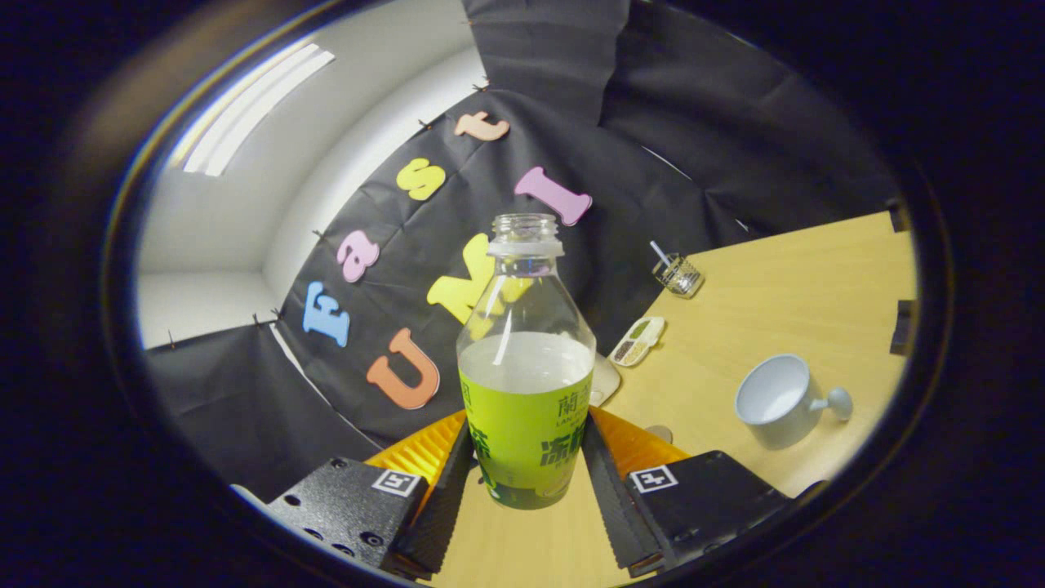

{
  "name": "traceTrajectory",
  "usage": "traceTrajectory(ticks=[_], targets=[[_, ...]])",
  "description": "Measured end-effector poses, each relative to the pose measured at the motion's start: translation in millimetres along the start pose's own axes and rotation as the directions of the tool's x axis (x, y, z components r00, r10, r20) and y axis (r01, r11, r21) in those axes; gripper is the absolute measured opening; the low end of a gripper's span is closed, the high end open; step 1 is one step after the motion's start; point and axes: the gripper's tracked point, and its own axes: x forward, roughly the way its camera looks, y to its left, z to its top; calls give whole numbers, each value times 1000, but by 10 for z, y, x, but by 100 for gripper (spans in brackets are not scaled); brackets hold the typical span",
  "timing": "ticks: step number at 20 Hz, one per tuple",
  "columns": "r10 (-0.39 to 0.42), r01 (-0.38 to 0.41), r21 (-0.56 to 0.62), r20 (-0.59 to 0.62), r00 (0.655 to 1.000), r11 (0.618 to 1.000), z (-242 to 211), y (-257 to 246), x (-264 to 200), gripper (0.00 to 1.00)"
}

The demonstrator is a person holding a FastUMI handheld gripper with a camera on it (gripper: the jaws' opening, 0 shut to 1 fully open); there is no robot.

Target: Take the bottle from table, then pour the juice into the cup, finally place the bottle on the coaster

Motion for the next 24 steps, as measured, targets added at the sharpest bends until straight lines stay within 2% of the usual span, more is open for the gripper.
traceTrajectory(ticks=[2,6,11,16,19,24], targets=[[-36,33,-126,-18,999,991,-49,-12,87,78],[-51,47,-257,-6,999,965,-118,76,263,78],[-154,145,-441,15,988,886,-197,-66,681,79],[-199,190,-487,32,979,853,-340,-287,1178,79],[-236,213,-537,26,971,816,-460,-431,1420,79],[-271,197,-616,-28,962,763,-739,-619,1732,79]])
